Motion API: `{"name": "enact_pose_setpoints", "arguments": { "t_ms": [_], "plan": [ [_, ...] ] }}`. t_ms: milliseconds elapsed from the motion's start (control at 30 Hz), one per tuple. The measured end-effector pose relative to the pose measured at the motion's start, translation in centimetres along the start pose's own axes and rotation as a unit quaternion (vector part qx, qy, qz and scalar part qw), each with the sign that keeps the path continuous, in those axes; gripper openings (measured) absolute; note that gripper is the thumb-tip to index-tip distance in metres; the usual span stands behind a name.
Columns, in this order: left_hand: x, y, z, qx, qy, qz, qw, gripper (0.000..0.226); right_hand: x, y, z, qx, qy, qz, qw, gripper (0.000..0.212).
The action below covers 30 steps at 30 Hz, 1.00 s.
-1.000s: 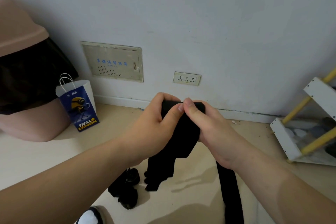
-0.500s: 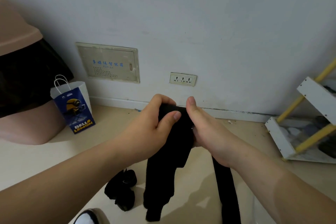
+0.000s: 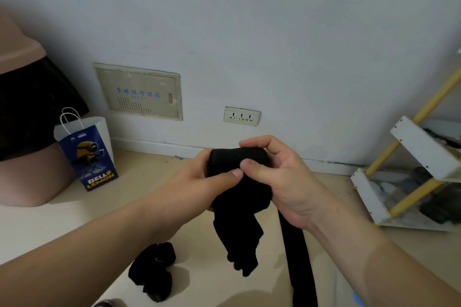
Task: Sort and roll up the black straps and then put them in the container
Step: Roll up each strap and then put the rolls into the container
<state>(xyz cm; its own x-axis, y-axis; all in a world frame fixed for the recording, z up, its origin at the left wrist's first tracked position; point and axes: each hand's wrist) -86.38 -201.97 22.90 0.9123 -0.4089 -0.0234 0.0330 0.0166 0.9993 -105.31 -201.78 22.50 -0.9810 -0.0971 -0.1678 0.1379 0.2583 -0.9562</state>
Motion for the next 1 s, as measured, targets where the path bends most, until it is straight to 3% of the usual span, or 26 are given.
{"name": "enact_pose_setpoints", "arguments": {
  "t_ms": [100, 300, 400, 467, 567, 700, 1000],
  "plan": [
    [0.4, 0.4, 0.2, 0.011, -0.013, -0.017, 1.0, 0.047, 0.1, -0.1, 0.1, 0.027, -0.008, -0.002, 1.0, 0.036],
    [0.2, 0.0, 0.5, -0.033, 0.054, 0.073, 0.995, 0.034, -0.1, -0.1, 0.3, 0.011, 0.006, 0.006, 1.0, 0.052],
    [0.4, 0.4, 0.6, -0.063, 0.077, 0.042, 0.994, 0.037, -0.2, -0.6, 0.0, -0.044, -0.054, 0.059, 0.996, 0.054],
    [0.6, 0.7, 0.5, -0.075, 0.078, 0.032, 0.994, 0.032, -0.5, -0.7, -0.3, -0.066, -0.092, 0.025, 0.993, 0.047],
    [0.9, 0.7, 0.2, -0.087, 0.05, 0.064, 0.993, 0.02, -0.7, -0.3, -0.2, -0.073, -0.067, -0.039, 0.994, 0.054],
    [1.1, 0.4, 0.1, -0.119, 0.023, 0.117, 0.986, 0.03, -1.0, 0.5, 0.3, -0.091, -0.018, -0.126, 0.988, 0.073],
    [-0.2, -1.1, 0.2, -0.215, 0.023, 0.277, 0.936, 0.033, -1.6, -0.1, -0.2, -0.113, -0.022, -0.065, 0.991, 0.066]
  ]
}}
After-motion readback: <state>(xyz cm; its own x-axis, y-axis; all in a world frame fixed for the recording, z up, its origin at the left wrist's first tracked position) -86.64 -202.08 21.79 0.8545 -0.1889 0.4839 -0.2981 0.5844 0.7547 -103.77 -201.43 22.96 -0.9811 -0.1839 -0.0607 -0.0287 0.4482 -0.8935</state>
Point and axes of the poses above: each hand's wrist, its own z-axis towards the middle knuckle, its own x-axis out of the back of the hand, y = z × x, and after that the axes turned 11 degrees about -x, right-handed
